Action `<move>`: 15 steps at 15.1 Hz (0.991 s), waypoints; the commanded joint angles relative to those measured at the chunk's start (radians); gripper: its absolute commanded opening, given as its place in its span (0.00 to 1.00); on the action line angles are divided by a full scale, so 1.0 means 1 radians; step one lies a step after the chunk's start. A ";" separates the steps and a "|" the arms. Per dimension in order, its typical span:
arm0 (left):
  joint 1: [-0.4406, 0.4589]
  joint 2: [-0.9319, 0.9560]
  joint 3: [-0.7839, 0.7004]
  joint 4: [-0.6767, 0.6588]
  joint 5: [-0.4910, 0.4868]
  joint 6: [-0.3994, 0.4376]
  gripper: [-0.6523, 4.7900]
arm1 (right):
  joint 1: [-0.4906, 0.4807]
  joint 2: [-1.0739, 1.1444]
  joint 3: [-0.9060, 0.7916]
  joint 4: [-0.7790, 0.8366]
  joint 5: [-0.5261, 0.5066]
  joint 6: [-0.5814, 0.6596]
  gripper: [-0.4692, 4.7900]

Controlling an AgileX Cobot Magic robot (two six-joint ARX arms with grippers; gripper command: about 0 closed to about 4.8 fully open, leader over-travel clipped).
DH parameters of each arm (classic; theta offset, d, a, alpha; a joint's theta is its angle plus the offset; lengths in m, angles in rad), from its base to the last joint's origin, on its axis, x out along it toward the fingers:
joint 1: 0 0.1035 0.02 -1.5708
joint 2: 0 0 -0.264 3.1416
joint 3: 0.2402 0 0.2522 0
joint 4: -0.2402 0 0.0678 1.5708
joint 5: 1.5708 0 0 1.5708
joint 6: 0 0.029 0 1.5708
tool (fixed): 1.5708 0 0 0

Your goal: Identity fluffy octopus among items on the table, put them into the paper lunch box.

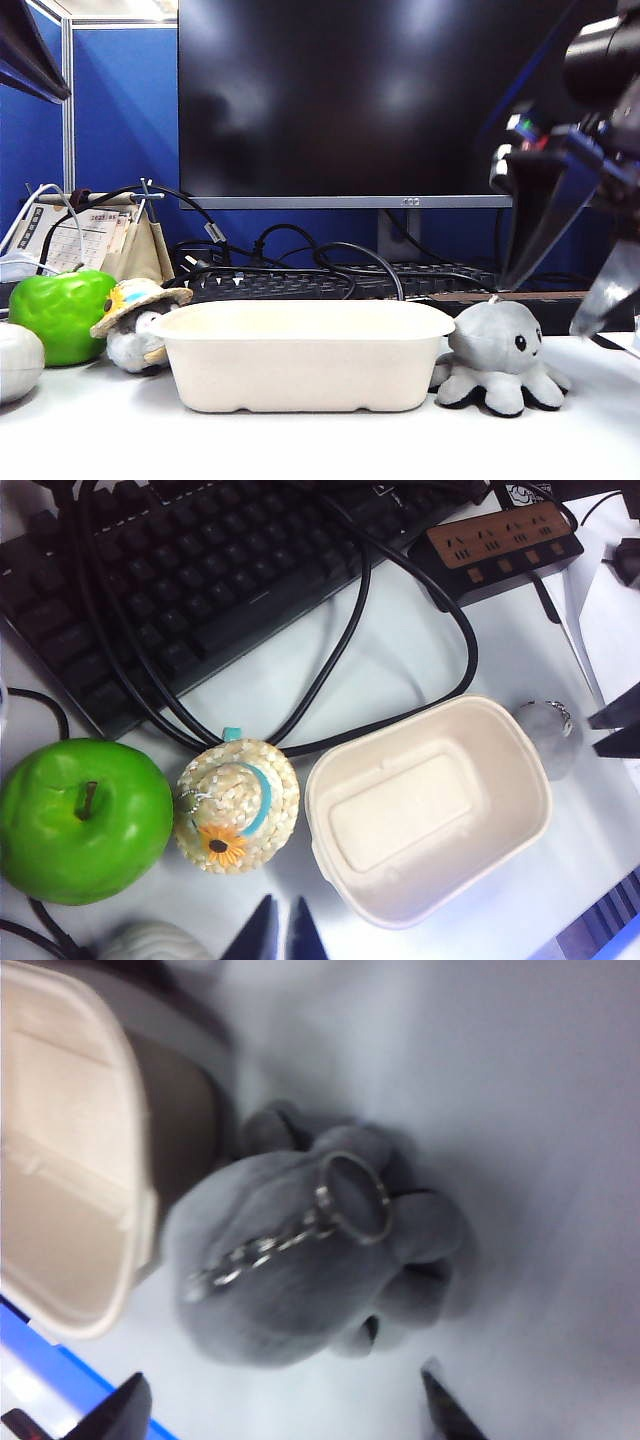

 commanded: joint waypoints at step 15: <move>0.000 -0.002 0.004 0.015 0.000 0.004 0.17 | 0.015 0.093 0.006 0.125 -0.081 0.026 0.90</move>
